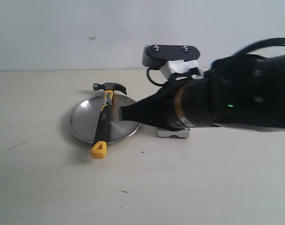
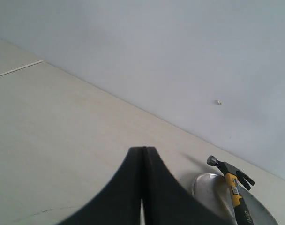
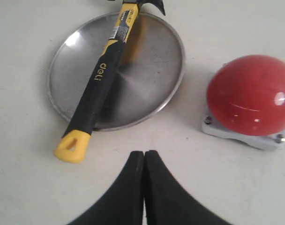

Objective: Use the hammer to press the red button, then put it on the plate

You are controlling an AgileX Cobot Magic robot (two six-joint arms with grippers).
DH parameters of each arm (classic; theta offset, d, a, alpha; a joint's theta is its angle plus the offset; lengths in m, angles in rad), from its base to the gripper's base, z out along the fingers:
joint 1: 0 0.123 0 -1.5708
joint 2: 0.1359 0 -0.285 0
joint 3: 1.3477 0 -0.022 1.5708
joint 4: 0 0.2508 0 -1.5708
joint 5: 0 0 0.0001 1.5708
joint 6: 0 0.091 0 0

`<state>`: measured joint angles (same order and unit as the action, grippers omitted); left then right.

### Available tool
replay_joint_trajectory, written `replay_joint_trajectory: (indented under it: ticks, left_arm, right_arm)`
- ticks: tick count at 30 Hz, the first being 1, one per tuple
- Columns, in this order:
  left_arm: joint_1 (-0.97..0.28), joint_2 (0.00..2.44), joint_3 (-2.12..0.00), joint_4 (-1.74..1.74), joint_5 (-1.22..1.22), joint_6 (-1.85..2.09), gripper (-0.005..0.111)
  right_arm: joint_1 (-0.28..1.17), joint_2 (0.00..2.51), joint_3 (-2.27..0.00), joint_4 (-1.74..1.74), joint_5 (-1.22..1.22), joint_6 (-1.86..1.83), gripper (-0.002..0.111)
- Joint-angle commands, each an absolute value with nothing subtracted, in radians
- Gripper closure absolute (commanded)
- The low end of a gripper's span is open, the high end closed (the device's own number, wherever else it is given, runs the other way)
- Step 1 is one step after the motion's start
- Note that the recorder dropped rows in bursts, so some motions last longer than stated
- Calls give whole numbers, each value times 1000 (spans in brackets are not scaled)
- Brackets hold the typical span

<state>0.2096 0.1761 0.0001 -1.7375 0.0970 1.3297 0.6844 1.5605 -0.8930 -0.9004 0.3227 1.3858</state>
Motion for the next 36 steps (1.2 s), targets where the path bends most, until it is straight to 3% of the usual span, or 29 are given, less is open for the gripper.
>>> replay_joint_trajectory:
  ticks: [1,13,30,36]
  left_arm:
    - [210,171,0,-1744,98,1329,107]
    - [210,171,0,-1744,98,1329,107]
    - [210,171,0,-1744,98,1329,107]
    - [210,171,0,-1744,98,1329,107]
  right_arm:
    - [687,1342,-729,-990,315,1392,108]
    - [687,981,-624,-985,362,1388,108]
    - [681,889,-621,-1053,375,1342,108]
    - [514,698,-463,-1038,344,1340,108]
